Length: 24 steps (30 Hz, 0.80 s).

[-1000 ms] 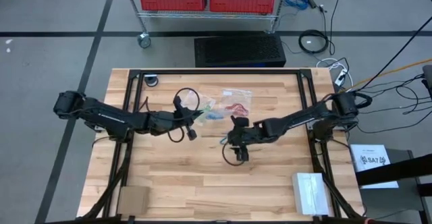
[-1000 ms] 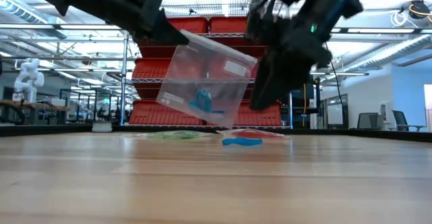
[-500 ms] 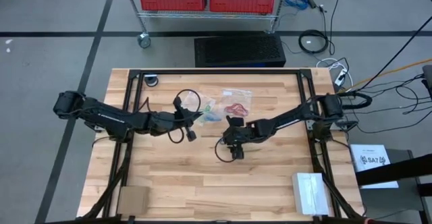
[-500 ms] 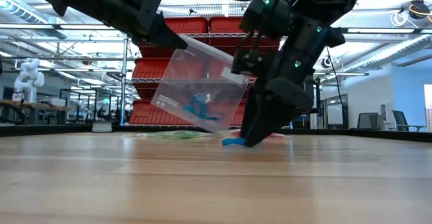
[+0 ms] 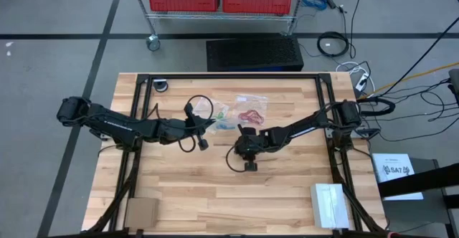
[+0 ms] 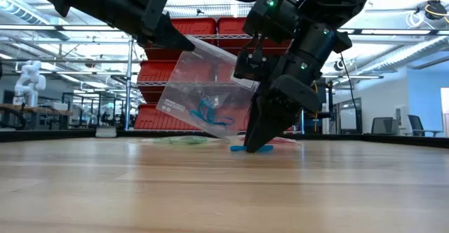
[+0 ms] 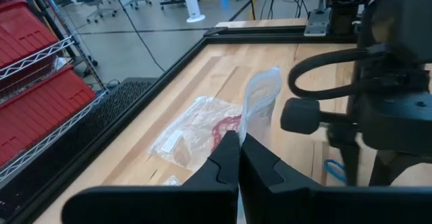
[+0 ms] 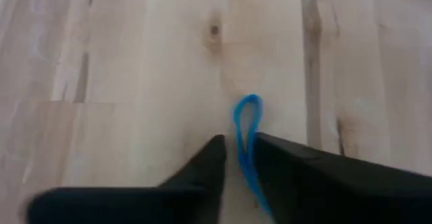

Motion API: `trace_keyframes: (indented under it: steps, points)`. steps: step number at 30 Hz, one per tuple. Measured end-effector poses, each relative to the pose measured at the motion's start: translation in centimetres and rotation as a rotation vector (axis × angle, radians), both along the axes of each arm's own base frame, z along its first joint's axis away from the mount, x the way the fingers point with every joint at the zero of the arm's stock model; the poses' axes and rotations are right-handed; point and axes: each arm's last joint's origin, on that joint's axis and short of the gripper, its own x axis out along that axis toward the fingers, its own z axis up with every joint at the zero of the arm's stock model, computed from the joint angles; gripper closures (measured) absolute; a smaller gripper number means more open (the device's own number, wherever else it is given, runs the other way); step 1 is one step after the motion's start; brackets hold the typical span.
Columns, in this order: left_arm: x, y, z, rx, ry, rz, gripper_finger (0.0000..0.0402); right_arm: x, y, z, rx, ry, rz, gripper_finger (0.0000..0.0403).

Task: Sort rubber bands
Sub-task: Put the blue rubber band into the bottom transparent zip bag

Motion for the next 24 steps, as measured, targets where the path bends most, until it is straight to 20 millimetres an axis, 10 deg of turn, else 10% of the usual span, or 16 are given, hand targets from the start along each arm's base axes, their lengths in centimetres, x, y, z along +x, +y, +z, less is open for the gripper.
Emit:
trace_keyframes:
  steps: [8, 18, 24]
  points:
    - [0.0, 0.0, 0.0, -0.018, -0.006, 0.005, 0.0401, -1.5, 2.7, 2.1, -0.090, -0.001, 0.052, 0.0392]
    - [0.0, 0.0, -0.1, -0.020, -0.002, 0.001, 0.0401, -2.0, 4.6, 12.7, -0.330, -0.329, -0.029, 0.0402]
    - [0.0, -0.1, -0.1, -0.027, 0.003, -0.020, 0.0401, -0.9, 2.9, 15.6, -0.431, -0.388, -0.061, 0.0402]
